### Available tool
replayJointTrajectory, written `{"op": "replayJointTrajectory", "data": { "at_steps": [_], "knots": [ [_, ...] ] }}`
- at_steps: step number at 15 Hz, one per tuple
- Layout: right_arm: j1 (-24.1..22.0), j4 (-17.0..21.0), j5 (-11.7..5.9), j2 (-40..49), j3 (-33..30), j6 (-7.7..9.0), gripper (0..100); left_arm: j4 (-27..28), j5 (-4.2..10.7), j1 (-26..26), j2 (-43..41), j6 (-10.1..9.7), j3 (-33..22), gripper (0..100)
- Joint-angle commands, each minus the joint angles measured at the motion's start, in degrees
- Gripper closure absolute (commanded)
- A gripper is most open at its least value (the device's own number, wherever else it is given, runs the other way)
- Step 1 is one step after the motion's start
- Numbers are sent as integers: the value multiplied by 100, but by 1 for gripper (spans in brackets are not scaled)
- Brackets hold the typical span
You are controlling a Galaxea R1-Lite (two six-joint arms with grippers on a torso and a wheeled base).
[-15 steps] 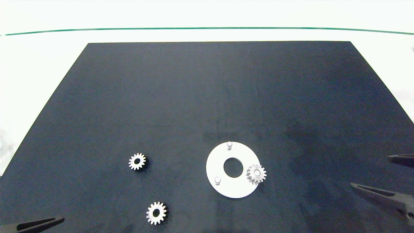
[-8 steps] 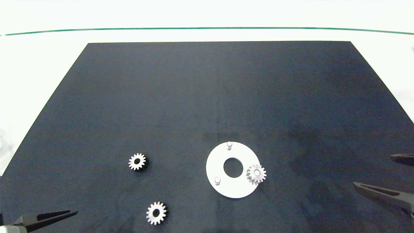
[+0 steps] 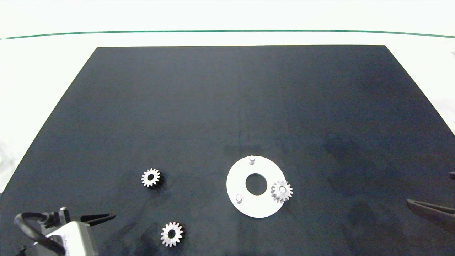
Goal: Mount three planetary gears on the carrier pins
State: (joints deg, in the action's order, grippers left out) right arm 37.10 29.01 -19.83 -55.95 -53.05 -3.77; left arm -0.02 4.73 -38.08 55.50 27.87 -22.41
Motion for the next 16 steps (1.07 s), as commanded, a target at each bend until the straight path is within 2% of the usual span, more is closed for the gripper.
{"op": "replayJointTrajectory", "data": {
  "at_steps": [1, 4, 5, 7, 9, 10, 14, 16],
  "knots": [
    [-27, 43, -12, 41, 6, -1, 0, -235, 125, -331, 567, -36, 17, 0],
    [-220, 43, -12, 50, -3, -1, 0, -332, 388, -973, 1050, -317, 17, 0],
    [-247, 43, -12, 67, 6, -1, 0, -542, 441, -1131, 1235, -361, 26, 0],
    [-291, 43, -12, 164, 41, -1, 0, -1114, 626, -1272, 1657, -370, 26, 0],
    [-299, 61, -12, 252, 49, -1, 0, -1676, 670, -1281, 2026, -370, 122, 0],
    [-299, 113, -12, 304, 49, -1, 0, -1826, 740, -1281, 2122, -370, 166, 0],
    [-299, 166, -3, 331, 49, -10, 0, -1878, 1030, -1281, 2219, -352, 298, 0],
    [-299, 166, -3, 331, 85, -19, 0, -1922, 1065, -1254, 2281, -361, 219, 0]
  ]
}}
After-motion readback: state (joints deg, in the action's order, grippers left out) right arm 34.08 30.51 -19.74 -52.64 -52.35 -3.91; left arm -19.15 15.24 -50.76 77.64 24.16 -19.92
